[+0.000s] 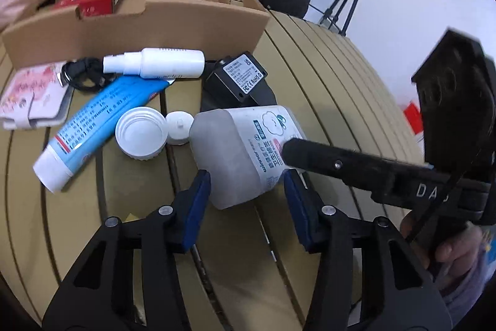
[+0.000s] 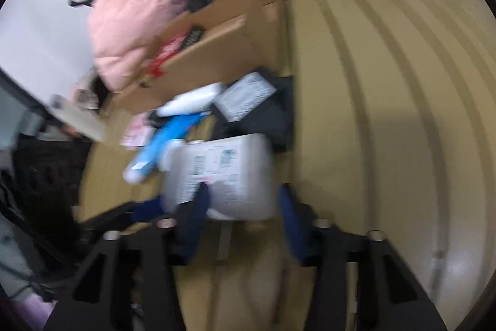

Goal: Organize objects
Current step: 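Close the right gripper around the white cloud-label jar and lift, then lower the white jar into the cardboard box and open the right gripper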

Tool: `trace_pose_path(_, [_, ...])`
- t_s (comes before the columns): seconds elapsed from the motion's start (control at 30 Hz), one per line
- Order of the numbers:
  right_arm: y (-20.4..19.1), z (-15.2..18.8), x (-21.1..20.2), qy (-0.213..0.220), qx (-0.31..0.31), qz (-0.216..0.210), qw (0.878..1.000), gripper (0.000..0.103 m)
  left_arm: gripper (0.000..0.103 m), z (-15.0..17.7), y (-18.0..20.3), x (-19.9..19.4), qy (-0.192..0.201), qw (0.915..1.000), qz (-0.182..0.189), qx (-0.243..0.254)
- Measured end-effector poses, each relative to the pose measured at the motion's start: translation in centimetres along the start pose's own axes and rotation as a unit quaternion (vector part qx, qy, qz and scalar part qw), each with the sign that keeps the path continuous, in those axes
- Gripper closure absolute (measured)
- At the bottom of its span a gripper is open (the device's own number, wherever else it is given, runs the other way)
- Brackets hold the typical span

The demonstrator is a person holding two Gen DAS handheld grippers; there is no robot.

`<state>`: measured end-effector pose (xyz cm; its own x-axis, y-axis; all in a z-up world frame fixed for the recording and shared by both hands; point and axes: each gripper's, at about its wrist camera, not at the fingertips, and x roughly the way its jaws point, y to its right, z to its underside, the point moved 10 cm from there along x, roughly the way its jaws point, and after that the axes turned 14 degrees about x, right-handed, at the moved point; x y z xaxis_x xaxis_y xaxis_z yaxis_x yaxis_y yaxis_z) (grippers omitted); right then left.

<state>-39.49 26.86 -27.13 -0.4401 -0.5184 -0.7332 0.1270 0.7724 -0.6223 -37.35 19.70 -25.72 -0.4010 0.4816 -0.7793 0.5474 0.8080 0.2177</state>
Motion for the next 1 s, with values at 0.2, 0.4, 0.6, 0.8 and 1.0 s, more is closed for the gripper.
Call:
trace_pose_path(0.2, [-1.5,0.9,-0.8,0.0,-0.02,0.019,1.0,0.067,0.067,-0.3,0.4,-3.5,0.023,0.9995,-0.013,0.014])
trace_pose_path(0.4, [-4.3,0.8,-3.4,0.019,-0.023,0.0,1.0,0.067,0.075,-3.2,-0.8,-7.4,0.062,0.9976,-0.023,0.02])
trace_pose_path(0.6, [-8.4,-2.0,-3.4,0.034,-0.046,0.003,0.998,0.067,0.075,-9.5,-4.0,-8.6,0.08,0.994,-0.046,0.059])
trace_pose_path(0.8, [-12.6,-8.8,-1.8,0.047,-0.048,-0.01,0.998,0.067,0.075,-15.5,-9.0,-7.7,0.093,0.9914,-0.063,0.066])
trace_pose_path(1.0, [-14.4,-15.5,3.3,0.033,-0.038,0.004,0.999,0.067,0.076,-19.5,-15.0,-2.9,0.073,0.9943,-0.063,0.046])
